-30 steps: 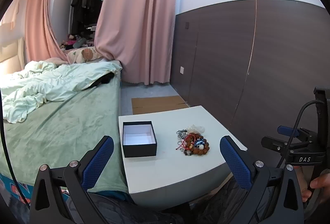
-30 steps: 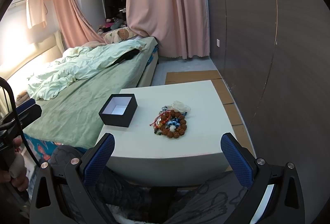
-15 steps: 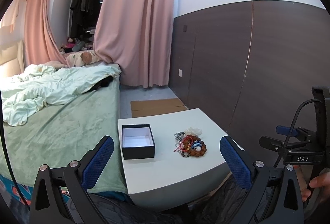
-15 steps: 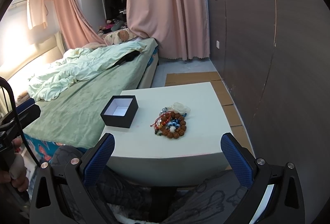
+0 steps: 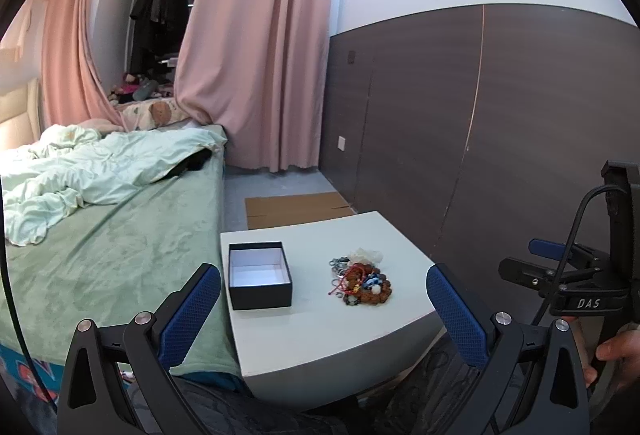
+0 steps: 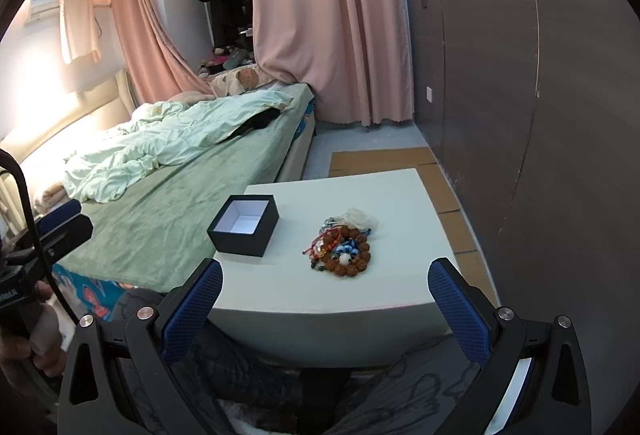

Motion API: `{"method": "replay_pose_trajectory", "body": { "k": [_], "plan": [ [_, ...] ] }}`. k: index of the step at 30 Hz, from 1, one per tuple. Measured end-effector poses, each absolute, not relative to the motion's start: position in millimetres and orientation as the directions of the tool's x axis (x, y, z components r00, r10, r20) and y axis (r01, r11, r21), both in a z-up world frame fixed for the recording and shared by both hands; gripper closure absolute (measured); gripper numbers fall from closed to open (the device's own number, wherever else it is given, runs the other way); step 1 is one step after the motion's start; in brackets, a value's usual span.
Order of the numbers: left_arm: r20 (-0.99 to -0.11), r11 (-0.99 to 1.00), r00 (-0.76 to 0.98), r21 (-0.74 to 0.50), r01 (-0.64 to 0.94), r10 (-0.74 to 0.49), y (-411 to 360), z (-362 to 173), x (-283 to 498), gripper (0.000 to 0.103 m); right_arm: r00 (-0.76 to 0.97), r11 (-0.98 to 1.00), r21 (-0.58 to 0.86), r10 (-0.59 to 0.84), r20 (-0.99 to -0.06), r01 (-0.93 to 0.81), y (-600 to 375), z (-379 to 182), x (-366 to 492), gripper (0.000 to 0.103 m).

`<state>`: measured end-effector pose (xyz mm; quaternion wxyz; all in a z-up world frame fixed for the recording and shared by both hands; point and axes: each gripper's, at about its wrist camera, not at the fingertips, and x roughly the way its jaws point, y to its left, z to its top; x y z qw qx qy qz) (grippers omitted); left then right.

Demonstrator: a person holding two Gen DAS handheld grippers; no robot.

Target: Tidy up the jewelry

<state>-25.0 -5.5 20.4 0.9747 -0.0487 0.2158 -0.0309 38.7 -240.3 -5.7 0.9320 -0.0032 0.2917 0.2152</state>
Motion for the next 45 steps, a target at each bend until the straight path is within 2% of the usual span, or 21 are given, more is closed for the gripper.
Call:
{"method": "replay_pose_trajectory", "body": {
  "k": [7,14,21,27,32,34,41,45],
  "plan": [
    [-0.419,0.992,0.903,-0.112,0.05,-0.093,-7,16,-11,0.0,0.736,0.912,0.141,0.397,-0.548,-0.386,-244,-9,52,0.0],
    [-0.436,0.989,0.891,-0.128,0.074,-0.123,-6,2,20,0.001,0.756,0.942,0.156,0.332,-0.564,-0.297,-260,-21,77,0.0],
    [-0.49,0.978,0.852,-0.179,0.107,-0.183,-1,-22,64,0.01,0.74,0.957,0.202,0.29,-0.607,-0.209,-277,-41,115,0.0],
    [-0.546,0.964,0.803,-0.233,0.129,-0.239,1,-47,99,0.028,0.695,0.944,0.247,0.327,-0.64,-0.217,-276,-62,140,0.0],
    [-0.586,0.951,0.756,-0.268,0.156,-0.29,-6,-69,124,0.037,0.648,0.931,0.284,0.363,-0.669,-0.229,-274,-78,155,0.008],
    [-0.604,0.939,0.726,-0.292,0.182,-0.329,-11,-80,134,0.048,0.635,0.928,0.297,0.371,-0.678,-0.225,-275,-83,161,0.013],
    [-0.653,0.916,0.643,-0.309,0.256,-0.4,-30,-110,162,0.052,0.587,0.908,0.358,0.416,-0.695,-0.219,-277,-111,175,0.03],
    [-0.672,0.908,0.611,-0.319,0.271,-0.418,-35,-126,176,0.06,0.561,0.906,0.358,0.42,-0.713,-0.224,-273,-125,182,0.036]
  ]
}}
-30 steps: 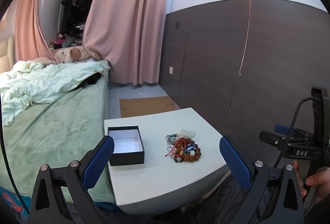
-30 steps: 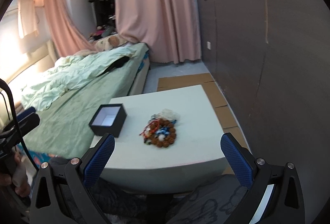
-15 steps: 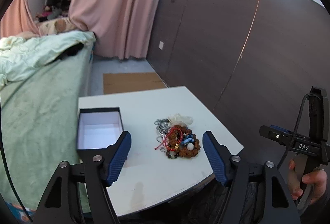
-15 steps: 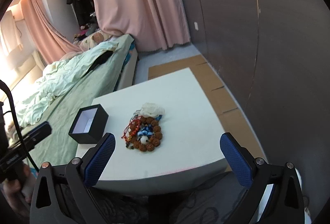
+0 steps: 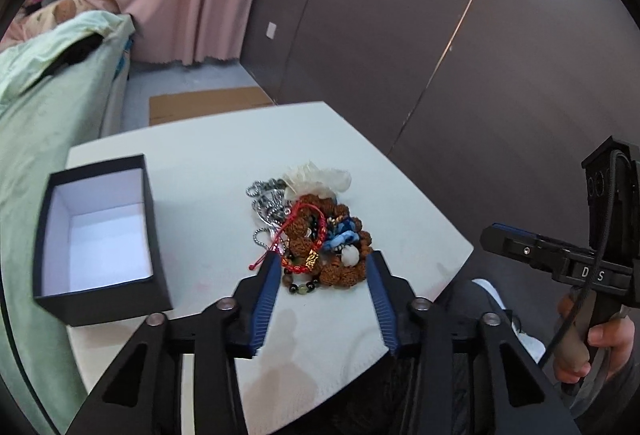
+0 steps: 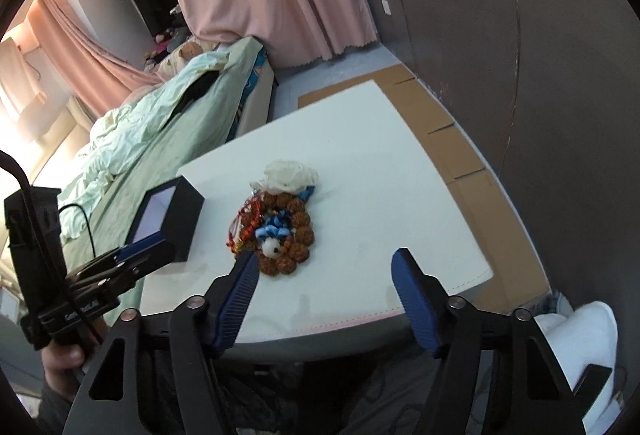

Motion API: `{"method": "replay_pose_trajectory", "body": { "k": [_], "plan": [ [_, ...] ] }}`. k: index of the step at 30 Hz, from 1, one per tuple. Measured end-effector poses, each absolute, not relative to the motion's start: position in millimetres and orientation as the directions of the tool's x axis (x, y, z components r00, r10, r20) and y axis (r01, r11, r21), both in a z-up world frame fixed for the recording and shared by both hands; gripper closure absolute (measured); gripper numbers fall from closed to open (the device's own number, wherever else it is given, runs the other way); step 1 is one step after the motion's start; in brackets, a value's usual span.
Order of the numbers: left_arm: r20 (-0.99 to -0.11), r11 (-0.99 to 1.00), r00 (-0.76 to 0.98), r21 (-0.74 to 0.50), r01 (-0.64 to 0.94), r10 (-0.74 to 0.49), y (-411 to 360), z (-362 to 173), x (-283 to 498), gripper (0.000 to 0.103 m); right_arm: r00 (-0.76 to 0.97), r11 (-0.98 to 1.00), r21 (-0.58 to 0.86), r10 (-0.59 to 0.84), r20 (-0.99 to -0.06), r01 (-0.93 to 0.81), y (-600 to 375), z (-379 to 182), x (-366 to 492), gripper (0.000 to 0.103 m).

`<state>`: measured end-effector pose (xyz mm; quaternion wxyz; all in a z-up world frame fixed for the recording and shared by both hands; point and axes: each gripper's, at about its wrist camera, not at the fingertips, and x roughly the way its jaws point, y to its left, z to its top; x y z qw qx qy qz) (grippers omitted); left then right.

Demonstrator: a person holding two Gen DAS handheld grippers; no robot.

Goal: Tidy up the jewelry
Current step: 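Grasp the red string bracelet with the left tool while the right tool approaches the pile, then carry the red bracelet into the black box with the left tool while the right tool grasps the blue bracelet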

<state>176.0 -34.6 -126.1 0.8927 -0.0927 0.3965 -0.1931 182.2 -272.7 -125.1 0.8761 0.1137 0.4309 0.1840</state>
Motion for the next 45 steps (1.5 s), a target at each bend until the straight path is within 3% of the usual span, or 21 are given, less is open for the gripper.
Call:
{"method": "replay_pose_trajectory", "body": {
  "k": [5,14,16,21,32,39,43,45],
  "plan": [
    [-0.69,0.903,0.582,-0.324,0.284,-0.43,-40,-141,191,0.067,0.532,0.899,0.376,0.437,-0.725,-0.226,-273,-136,194,0.044],
    [-0.718,0.897,0.54,-0.31,0.315,-0.438,-54,-164,212,0.069,0.488,0.875,0.426,0.483,-0.727,-0.23,-270,-149,209,0.047],
    [-0.735,0.908,0.537,-0.283,0.31,-0.413,-57,-169,213,0.083,0.48,0.872,0.432,0.489,-0.728,-0.232,-269,-150,212,0.047],
    [-0.729,0.915,0.559,-0.261,0.306,-0.395,-55,-169,208,0.096,0.466,0.862,0.444,0.507,-0.726,-0.246,-256,-151,219,0.047],
    [-0.68,0.922,0.622,-0.275,0.273,-0.387,-29,-137,195,0.096,0.429,0.823,0.489,0.569,-0.702,-0.291,-218,-149,237,0.051],
    [-0.664,0.934,0.658,-0.271,0.231,-0.355,-6,-118,185,0.096,0.417,0.841,0.446,0.54,-0.731,-0.307,-188,-155,250,0.053],
    [-0.657,0.94,0.674,-0.265,0.213,-0.338,9,-108,179,0.096,0.418,0.862,0.413,0.504,-0.755,-0.294,-175,-158,257,0.056],
    [-0.652,0.944,0.685,-0.259,0.202,-0.326,15,-103,175,0.096,0.412,0.877,0.395,0.478,-0.776,-0.273,-171,-162,260,0.065]
  ]
}}
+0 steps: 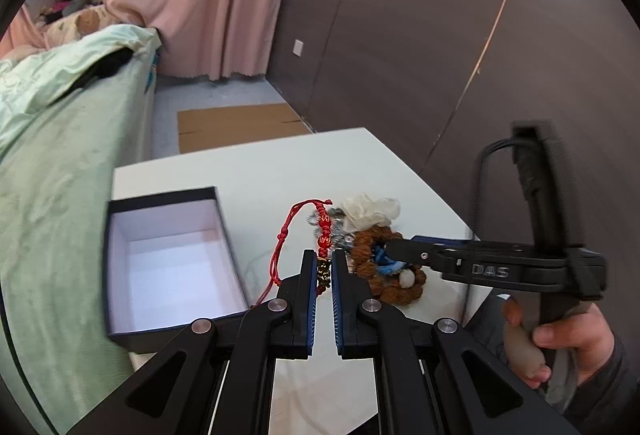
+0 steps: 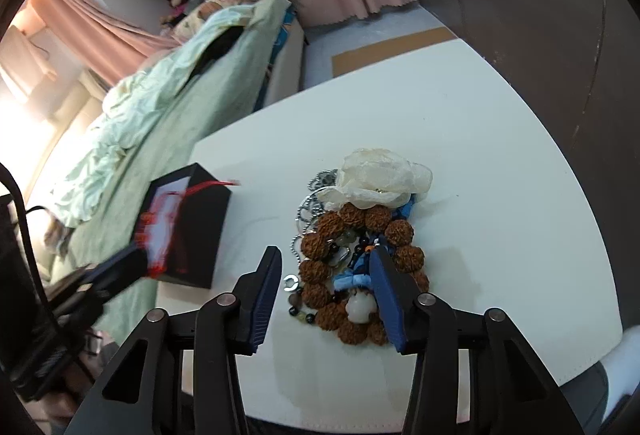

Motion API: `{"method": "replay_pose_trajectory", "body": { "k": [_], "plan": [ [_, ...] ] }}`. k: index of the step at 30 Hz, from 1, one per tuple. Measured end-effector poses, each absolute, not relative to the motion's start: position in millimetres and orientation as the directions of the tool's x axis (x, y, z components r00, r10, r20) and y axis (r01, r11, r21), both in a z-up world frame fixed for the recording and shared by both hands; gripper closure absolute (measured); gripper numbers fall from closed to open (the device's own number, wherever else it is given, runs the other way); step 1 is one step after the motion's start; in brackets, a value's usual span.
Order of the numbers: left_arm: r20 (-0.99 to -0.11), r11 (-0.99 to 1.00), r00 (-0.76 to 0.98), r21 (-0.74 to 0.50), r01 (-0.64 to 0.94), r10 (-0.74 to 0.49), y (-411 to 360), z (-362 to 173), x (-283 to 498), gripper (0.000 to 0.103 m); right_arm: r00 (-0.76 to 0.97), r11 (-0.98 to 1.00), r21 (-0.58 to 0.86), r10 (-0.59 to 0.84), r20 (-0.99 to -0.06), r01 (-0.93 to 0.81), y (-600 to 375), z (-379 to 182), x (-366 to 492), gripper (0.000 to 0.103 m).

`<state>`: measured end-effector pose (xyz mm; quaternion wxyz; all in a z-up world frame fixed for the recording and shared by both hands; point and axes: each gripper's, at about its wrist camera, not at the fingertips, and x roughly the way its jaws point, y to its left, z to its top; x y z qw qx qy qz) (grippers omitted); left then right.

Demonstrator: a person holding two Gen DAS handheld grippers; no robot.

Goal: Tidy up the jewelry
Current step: 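Carry the red bracelet into the black box with the left tool while the right tool grasps the blue bracelet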

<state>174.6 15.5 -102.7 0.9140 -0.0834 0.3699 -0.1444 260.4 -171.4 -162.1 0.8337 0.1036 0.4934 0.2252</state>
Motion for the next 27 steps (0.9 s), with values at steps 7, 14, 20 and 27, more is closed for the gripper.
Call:
{"method": "replay_pose_trajectory", "body": {
  "k": [7,14,20,27],
  "plan": [
    [-0.632,0.954,0.718,-0.249,0.169,-0.293,39,-86,161,0.096,0.383,0.893,0.398,0.45,-0.807,-0.21,-179,-163,268,0.1],
    [-0.605,0.956,0.747,-0.252,0.15,-0.276,57,-73,151,0.096,0.426,0.868,0.436,0.496,-0.756,-0.238,-186,-135,257,0.101],
    [-0.588,0.957,0.763,-0.251,0.143,-0.268,68,-65,144,0.096,0.382,0.9,0.396,0.436,-0.815,-0.183,-188,-139,265,0.078],
    [-0.588,0.962,0.771,-0.246,0.119,-0.246,81,-63,137,0.096,0.378,0.918,0.366,0.397,-0.836,-0.153,-178,-151,270,0.054]
  ]
}}
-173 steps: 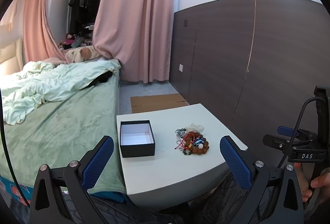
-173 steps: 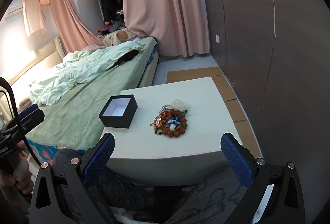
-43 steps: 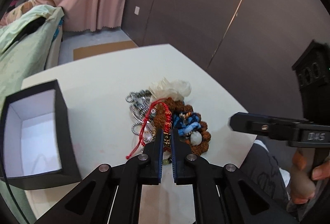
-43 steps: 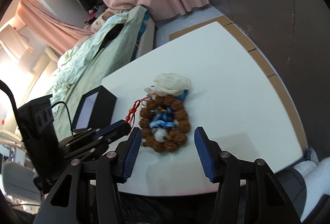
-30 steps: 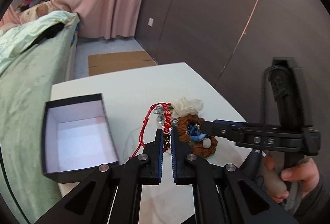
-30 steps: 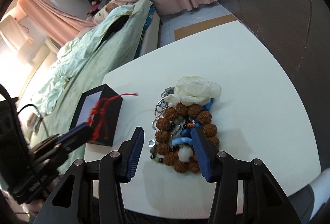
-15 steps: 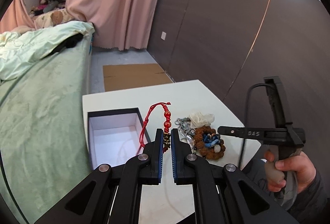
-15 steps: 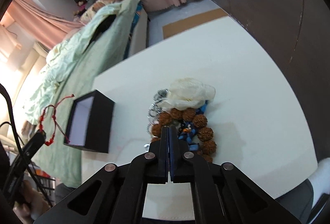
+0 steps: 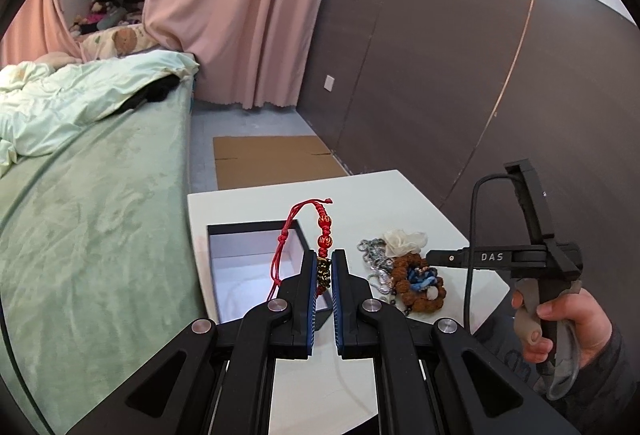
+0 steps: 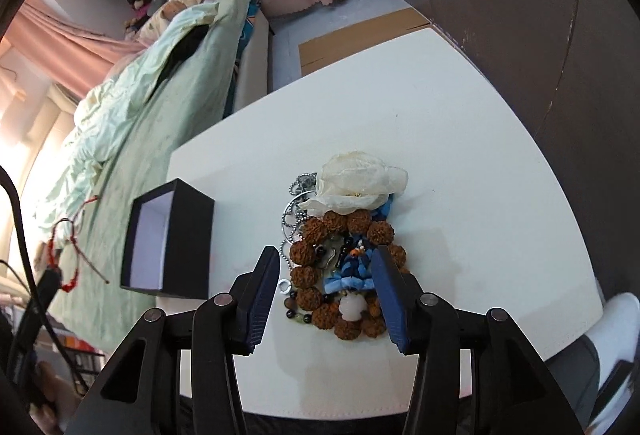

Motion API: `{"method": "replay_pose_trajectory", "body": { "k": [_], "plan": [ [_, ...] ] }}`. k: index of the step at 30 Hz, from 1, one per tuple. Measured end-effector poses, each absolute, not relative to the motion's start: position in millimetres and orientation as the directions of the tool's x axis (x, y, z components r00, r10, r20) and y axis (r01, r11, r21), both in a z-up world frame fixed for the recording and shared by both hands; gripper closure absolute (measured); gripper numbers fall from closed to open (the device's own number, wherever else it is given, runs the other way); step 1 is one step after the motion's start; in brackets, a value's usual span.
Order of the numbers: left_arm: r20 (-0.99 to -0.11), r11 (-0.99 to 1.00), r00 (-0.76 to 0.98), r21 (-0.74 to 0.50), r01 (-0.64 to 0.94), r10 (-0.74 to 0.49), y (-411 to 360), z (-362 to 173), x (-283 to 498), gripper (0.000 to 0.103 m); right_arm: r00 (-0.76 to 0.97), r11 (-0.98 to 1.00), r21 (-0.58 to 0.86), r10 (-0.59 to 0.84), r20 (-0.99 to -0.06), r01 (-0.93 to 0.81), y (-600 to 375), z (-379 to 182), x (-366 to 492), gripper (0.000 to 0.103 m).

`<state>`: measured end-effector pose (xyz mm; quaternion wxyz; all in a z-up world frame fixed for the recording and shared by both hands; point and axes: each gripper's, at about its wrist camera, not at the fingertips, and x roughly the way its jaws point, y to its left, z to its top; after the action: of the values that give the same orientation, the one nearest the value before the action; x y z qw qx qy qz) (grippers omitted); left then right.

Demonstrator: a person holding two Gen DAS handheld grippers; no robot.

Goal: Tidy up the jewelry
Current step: 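Carry the red bracelet into the black box with the left tool while the right tool grasps the blue bracelet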

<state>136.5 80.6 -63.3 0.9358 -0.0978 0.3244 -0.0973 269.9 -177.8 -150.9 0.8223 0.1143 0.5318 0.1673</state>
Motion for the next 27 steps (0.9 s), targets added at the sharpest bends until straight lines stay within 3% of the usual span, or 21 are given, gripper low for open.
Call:
{"method": "replay_pose_trajectory", "body": {
  "k": [4,7,27],
  "plan": [
    [-0.587,0.963,0.777,-0.253,0.09,-0.227,94,-63,138,0.096,0.332,0.928,0.356,0.373,-0.866,-0.112,-177,-168,278,0.057],
    [-0.588,0.962,0.779,-0.262,0.073,-0.219,102,-62,141,0.096,0.315,0.935,0.345,0.352,-0.881,-0.081,-179,-178,281,0.089],
    [-0.607,0.926,0.745,-0.376,0.037,-0.276,113,-79,180,0.095,0.446,0.845,0.495,0.53,-0.721,-0.204,-185,-90,257,0.09]
  ]
}}
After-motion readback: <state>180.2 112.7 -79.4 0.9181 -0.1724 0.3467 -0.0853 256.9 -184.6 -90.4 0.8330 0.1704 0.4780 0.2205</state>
